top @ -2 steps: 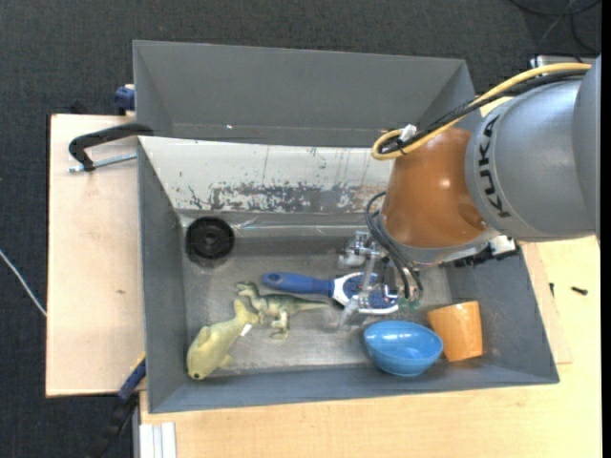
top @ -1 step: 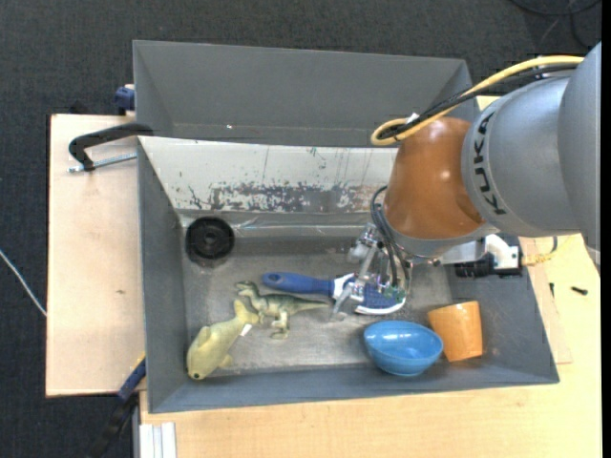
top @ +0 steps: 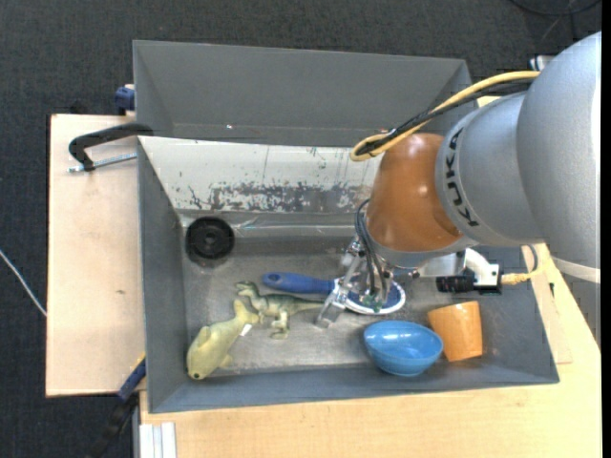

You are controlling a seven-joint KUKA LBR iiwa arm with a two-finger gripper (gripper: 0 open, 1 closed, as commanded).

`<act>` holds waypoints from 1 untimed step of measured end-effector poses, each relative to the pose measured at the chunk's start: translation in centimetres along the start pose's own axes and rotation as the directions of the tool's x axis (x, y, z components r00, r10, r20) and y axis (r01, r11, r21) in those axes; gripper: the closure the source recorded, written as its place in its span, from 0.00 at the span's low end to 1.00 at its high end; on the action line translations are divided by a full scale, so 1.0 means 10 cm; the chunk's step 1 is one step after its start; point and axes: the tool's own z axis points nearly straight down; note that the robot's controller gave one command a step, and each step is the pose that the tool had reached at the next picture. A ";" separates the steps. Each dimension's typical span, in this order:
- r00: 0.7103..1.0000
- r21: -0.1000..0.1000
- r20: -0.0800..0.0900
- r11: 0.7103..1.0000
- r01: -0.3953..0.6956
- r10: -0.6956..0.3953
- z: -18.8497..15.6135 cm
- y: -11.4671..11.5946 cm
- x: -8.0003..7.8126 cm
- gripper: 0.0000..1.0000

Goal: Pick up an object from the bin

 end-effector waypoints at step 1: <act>1.000 0.000 0.000 1.000 0.001 -0.001 -0.02 0.01 -0.01 0.00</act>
Offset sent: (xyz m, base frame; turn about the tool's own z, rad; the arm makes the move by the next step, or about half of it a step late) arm 0.0000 0.0000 0.0000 0.0000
